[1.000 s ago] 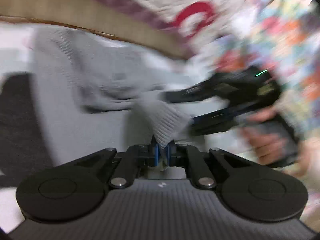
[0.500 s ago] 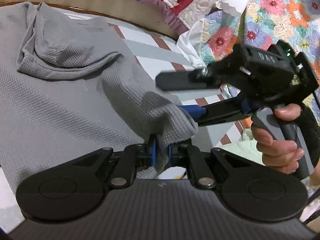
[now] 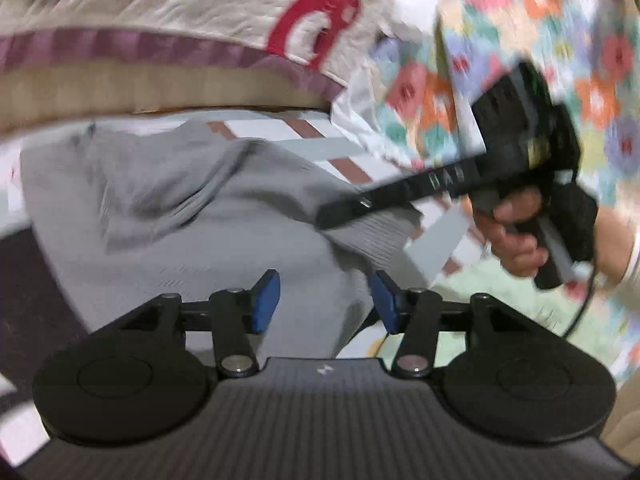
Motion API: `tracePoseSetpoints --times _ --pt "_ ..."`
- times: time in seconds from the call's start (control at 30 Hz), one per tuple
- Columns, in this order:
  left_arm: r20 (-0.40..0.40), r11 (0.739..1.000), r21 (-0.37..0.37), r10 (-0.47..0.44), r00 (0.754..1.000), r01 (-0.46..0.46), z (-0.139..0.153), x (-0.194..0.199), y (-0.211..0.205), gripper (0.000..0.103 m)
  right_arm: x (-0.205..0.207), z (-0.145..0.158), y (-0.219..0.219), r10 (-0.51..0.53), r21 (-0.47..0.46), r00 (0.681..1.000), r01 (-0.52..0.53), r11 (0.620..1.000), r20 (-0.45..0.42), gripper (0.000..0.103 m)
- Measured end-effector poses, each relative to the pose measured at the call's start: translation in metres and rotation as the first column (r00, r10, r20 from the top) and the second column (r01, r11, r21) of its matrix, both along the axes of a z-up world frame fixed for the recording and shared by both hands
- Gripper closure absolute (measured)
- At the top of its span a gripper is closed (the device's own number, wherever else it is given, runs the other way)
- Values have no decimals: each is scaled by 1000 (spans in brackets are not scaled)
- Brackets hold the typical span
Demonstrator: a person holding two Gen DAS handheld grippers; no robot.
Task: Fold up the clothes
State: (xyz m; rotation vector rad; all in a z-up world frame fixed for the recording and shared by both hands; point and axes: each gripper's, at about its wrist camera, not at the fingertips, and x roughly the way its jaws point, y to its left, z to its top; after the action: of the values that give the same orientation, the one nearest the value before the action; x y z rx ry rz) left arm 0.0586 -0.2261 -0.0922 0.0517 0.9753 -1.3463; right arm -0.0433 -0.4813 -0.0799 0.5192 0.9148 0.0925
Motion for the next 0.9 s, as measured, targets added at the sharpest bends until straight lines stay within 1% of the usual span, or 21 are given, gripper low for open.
tracePoseSetpoints --times 0.1,0.13,0.2,0.27,0.3,0.33,0.37,0.43,0.47,0.5,0.53,0.57,0.6,0.63,0.67,0.73,0.77,0.8,0.83,0.87,0.9 --pt "-127 996 77 54 990 -45 -30 11 0 56 -8 -20 -17 -76 -26 995 75 997 -69 88" --pt "-137 993 107 57 989 -42 -38 9 -2 56 -10 -25 -21 -88 -28 994 86 996 -69 88" --pt "-128 993 117 41 991 -26 -42 5 -5 55 -11 -26 -23 -99 -22 993 98 995 -62 88" --pt "-117 993 115 31 993 -17 -40 3 -8 54 -12 -16 -15 -102 -43 994 100 994 -43 88" --pt "-131 994 108 27 991 -13 -41 3 -7 53 -12 -11 -10 -102 -54 994 100 993 -34 88" --pt "-149 994 109 27 988 -11 -45 4 -9 53 -9 -7 -3 -81 -79 997 79 994 -20 88" --pt "-166 993 117 29 986 -10 -48 4 -11 53 -5 -5 3 -52 -137 998 49 989 -20 88" --pt "-187 992 124 35 982 -12 -52 6 -12 53 3 -12 11 -42 -297 996 17 955 -78 87" --pt "-206 992 128 37 978 -11 -52 7 -11 53 4 -18 11 -65 -355 992 22 935 -110 85" --pt "-223 991 132 40 974 -11 -52 8 -11 53 2 -21 9 -98 -384 988 45 922 -120 85" --pt "-232 991 133 44 972 -13 -52 8 -9 53 -3 -20 5 -148 -392 982 93 915 -115 84" --pt "-241 991 135 47 969 -15 -53 9 -7 53 -9 -16 2 -189 -384 977 139 913 -95 81" --pt "-250 991 136 51 967 -17 -53 9 -5 53 -15 -10 -1 -229 -373 971 186 909 -75 81" --pt "-255 990 137 56 965 -21 -54 10 -4 53 -19 -3 -1 -246 -372 967 206 905 -63 80" --pt "-259 990 137 61 964 -25 -55 11 -3 53 -24 4 3 -243 -375 969 208 903 -49 75" --pt "-259 990 137 62 964 -27 -55 11 -5 53 -31 15 15 -204 -367 979 180 913 -27 67" --pt "-258 990 137 63 964 -28 -55 11 -7 53 -33 15 22 -187 -344 982 163 925 -35 52" --pt "-258 990 138 64 964 -29 -55 11 -7 53 -35 14 29 -170 -318 984 147 937 -46 42" --pt "-256 990 138 62 965 -27 -55 11 -7 53 -36 10 34 -156 -299 986 131 945 -61 42" --pt "-255 990 139 60 965 -25 -55 11 -6 53 -35 1 39 -141 -314 987 109 943 -82 45" --pt "-254 990 140 59 966 -23 -54 11 -6 53 -33 -9 42 -134 -367 985 86 926 -107 52"
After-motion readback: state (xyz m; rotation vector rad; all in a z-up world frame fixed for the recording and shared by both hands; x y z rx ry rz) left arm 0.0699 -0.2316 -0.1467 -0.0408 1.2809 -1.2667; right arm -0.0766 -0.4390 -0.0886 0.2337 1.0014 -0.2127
